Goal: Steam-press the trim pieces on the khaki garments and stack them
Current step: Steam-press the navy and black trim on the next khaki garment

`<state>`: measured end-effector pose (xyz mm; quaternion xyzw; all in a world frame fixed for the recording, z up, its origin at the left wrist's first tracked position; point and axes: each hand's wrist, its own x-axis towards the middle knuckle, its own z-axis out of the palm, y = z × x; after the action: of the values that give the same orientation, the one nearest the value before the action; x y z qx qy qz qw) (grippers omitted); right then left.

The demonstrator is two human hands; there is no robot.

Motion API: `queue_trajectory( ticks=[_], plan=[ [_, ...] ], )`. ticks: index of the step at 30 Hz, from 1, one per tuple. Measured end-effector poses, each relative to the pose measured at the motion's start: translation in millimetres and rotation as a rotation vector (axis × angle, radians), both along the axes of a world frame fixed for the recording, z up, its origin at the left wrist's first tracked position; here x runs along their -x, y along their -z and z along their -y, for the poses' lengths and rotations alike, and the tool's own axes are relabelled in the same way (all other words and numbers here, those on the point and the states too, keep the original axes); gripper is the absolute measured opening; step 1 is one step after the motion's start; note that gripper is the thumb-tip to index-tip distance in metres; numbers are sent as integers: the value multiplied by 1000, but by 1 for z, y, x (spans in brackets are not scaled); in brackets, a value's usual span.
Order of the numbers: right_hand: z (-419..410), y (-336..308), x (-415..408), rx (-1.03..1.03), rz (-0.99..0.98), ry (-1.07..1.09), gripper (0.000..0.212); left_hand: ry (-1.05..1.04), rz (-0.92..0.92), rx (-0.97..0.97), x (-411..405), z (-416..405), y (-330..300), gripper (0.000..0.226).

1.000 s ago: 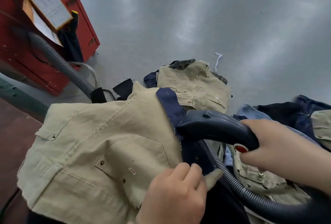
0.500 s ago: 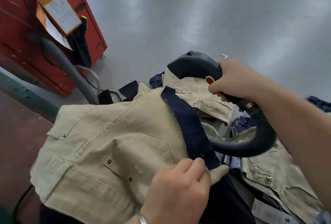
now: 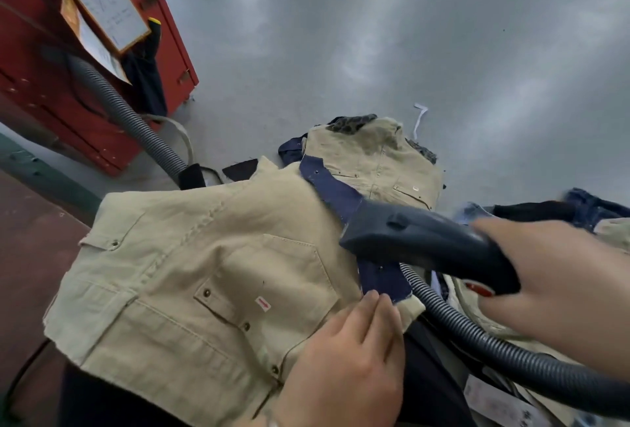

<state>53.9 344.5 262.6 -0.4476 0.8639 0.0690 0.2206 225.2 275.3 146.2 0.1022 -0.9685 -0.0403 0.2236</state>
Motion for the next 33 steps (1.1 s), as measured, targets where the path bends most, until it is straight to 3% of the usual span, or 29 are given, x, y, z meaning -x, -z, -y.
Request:
queue_trajectory(
  ticks=[2,5,11,15,17,19,21,23,28,33],
  plan=[
    [7,8,-8,-74,-59,-39,21,17,8,39,1,0,-1,26],
    [25,14,-14,-31,-102,-43,23,25,5,67,2,1,-2,25],
    [83,31,-2,160,-54,-18,24,19,4,10,1,4,-7,16],
    [129,39,17,199,5,58,5,-8,27,-22,1,4,-9,21],
    [136,36,29,236,69,120,11,-8,27,-32,0,5,-7,26],
    [127,25,37,296,128,158,11,-21,31,-75,-2,9,-6,36],
    [106,11,43,357,166,150,11,-16,60,-123,-2,15,-7,28],
    [79,-3,44,369,148,101,15,8,125,-173,0,20,-10,21],
    [23,-22,24,351,84,90,35,4,258,-266,17,32,-19,36],
    [-5,-12,11,236,21,80,32,-11,142,-227,10,18,-16,33]
  ],
)
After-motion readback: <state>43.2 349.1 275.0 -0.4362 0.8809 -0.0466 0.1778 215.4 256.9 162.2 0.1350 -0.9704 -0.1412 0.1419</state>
